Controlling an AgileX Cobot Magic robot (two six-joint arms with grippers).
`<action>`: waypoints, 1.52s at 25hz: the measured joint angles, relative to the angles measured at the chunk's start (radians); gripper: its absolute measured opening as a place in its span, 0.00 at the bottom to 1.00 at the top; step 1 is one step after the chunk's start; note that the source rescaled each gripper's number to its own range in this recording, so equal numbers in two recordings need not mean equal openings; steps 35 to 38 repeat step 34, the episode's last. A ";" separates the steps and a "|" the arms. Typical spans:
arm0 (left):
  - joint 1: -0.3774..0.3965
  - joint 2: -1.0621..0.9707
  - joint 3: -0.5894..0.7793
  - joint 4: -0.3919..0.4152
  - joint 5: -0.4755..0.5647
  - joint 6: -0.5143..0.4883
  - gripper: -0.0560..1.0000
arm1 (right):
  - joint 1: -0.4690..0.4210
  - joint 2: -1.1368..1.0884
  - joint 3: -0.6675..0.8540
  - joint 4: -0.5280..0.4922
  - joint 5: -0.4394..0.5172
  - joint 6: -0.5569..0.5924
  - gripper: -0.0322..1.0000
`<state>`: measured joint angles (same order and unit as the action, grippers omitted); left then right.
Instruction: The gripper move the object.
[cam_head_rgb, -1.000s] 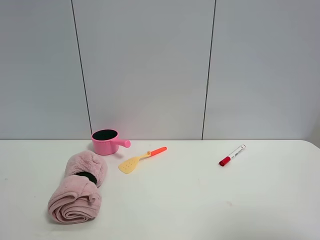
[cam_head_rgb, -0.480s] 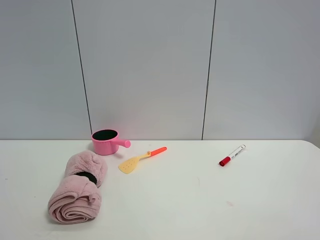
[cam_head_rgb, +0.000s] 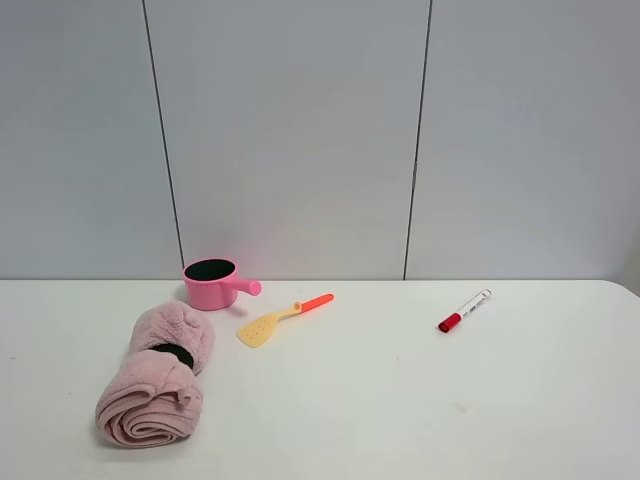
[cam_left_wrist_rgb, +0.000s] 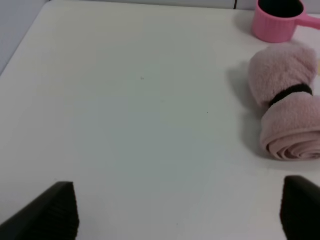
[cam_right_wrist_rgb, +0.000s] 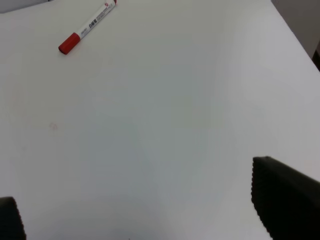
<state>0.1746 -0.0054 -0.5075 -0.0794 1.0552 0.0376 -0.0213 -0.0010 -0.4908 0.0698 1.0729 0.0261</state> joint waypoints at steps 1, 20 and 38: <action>0.000 0.000 0.000 0.000 0.000 0.000 1.00 | 0.000 0.000 0.000 -0.003 0.000 0.000 0.98; 0.000 0.000 0.000 0.000 0.000 0.000 1.00 | 0.000 0.000 0.000 -0.043 -0.005 -0.001 0.98; 0.000 0.000 0.000 0.000 0.000 0.000 1.00 | 0.000 0.000 0.000 -0.043 -0.005 -0.001 0.98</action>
